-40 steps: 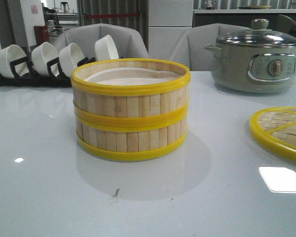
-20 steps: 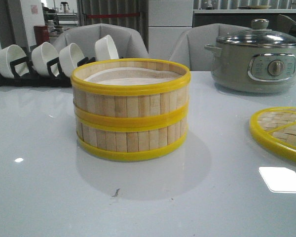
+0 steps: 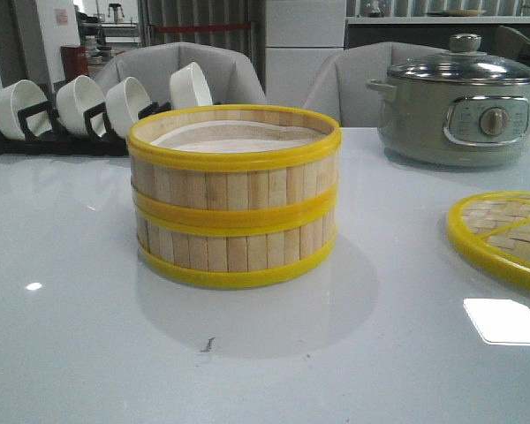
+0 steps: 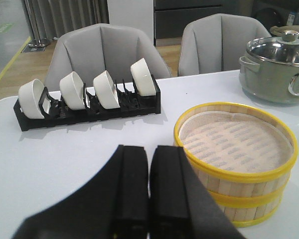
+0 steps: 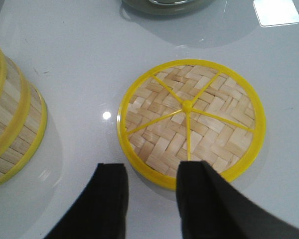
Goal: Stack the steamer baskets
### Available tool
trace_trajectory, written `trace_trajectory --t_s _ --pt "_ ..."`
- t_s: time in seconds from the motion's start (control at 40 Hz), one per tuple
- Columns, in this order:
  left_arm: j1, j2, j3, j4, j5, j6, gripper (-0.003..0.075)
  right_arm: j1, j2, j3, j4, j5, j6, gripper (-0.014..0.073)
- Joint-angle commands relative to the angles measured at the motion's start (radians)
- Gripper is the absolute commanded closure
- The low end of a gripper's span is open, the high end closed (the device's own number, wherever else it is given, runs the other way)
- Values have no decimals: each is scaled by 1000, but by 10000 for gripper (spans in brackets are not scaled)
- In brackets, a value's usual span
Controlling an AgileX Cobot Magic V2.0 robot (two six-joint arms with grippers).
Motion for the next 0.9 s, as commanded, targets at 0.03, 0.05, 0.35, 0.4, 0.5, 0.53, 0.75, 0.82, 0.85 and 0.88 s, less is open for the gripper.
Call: trace_trajectory --t_s 0.03,0.05,0.35,0.4,0.5,0.53,0.75,0.82,0.85,0.88 --pt "0 9 -27 6 -76 -11 633 1 -7 -39 -3 -57 -5 237" --pt "0 9 -27 6 -76 -11 633 1 -7 -39 -1 -57 -5 246" --pt "0 9 -27 6 -76 -11 633 1 -7 -39 2 -57 -5 415" --pt "0 9 -27 6 -76 -11 633 1 -7 -39 2 -57 -5 408" --pt "0 9 -27 6 -76 -11 633 1 -5 -39 1 -64 -6 407" --pt "0 9 -27 6 -76 -11 633 1 -3 -39 1 -67 -6 407" --pt "0 9 -27 6 -76 -11 633 1 122 -50 0 -69 -116 345" --pt "0 9 -27 6 -76 -11 633 0 192 -73 0 -67 -126 294" --pt "0 9 -27 6 -76 -11 633 0 222 -82 0 -67 -126 284" --pt "0 9 -27 6 -76 -11 633 0 252 -96 0 -69 -126 274"
